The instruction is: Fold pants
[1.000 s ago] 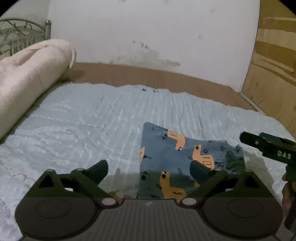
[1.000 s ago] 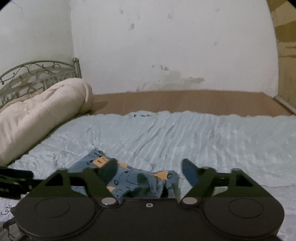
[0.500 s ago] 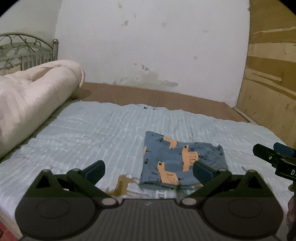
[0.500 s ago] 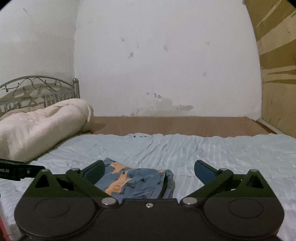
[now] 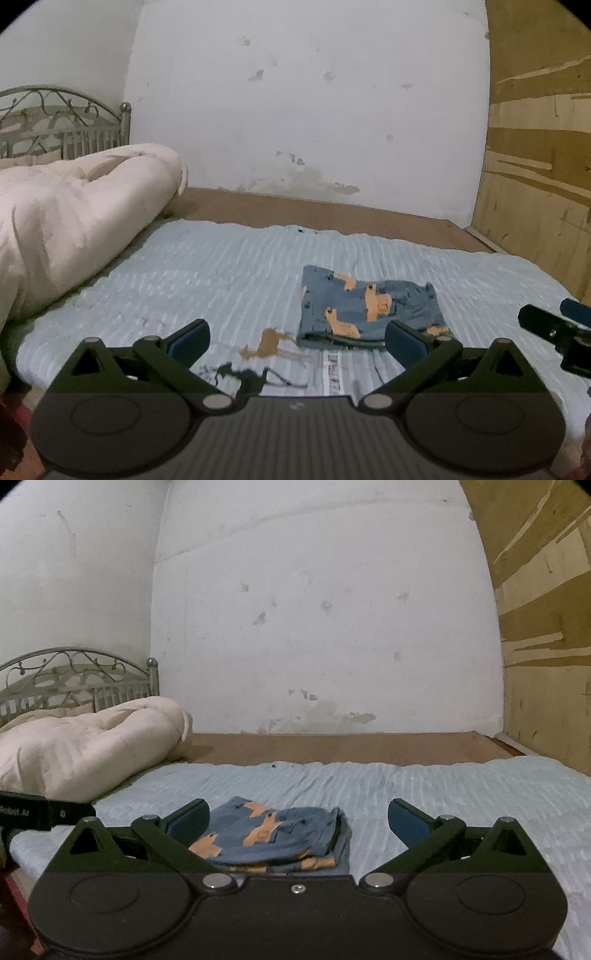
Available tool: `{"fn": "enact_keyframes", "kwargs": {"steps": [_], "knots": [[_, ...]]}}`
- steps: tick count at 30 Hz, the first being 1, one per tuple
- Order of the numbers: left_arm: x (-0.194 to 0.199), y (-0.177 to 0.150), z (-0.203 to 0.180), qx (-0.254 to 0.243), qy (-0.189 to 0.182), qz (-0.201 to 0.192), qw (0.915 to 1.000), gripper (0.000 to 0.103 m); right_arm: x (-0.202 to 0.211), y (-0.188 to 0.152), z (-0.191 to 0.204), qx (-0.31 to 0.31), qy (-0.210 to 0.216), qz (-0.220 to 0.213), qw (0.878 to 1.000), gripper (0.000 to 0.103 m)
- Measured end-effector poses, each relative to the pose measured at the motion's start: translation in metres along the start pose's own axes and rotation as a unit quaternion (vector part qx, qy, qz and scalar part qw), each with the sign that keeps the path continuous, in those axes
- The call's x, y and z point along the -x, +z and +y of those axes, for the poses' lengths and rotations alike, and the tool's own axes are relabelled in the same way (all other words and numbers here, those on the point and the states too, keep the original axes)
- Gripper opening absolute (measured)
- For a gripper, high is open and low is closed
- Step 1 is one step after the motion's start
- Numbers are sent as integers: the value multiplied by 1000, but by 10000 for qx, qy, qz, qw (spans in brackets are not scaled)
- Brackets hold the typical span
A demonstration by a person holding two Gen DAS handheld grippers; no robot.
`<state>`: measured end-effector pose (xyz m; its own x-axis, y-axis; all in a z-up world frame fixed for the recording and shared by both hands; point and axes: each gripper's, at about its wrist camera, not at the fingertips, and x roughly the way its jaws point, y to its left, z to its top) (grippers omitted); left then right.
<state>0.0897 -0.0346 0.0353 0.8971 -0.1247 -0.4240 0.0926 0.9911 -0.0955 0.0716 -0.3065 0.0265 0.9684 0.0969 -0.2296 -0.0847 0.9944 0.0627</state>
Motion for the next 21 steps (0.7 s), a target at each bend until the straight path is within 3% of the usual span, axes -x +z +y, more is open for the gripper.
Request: {"fn": "enact_keyframes", "kwargs": {"steps": [7, 21], "knots": [[15, -21, 9, 8, 78, 30, 10000, 102, 23, -17, 6, -90, 17, 177, 9998, 102], [7, -44, 3, -205, 174, 141, 9995, 102, 34, -42, 17, -126, -80, 255, 9996, 102]]}}
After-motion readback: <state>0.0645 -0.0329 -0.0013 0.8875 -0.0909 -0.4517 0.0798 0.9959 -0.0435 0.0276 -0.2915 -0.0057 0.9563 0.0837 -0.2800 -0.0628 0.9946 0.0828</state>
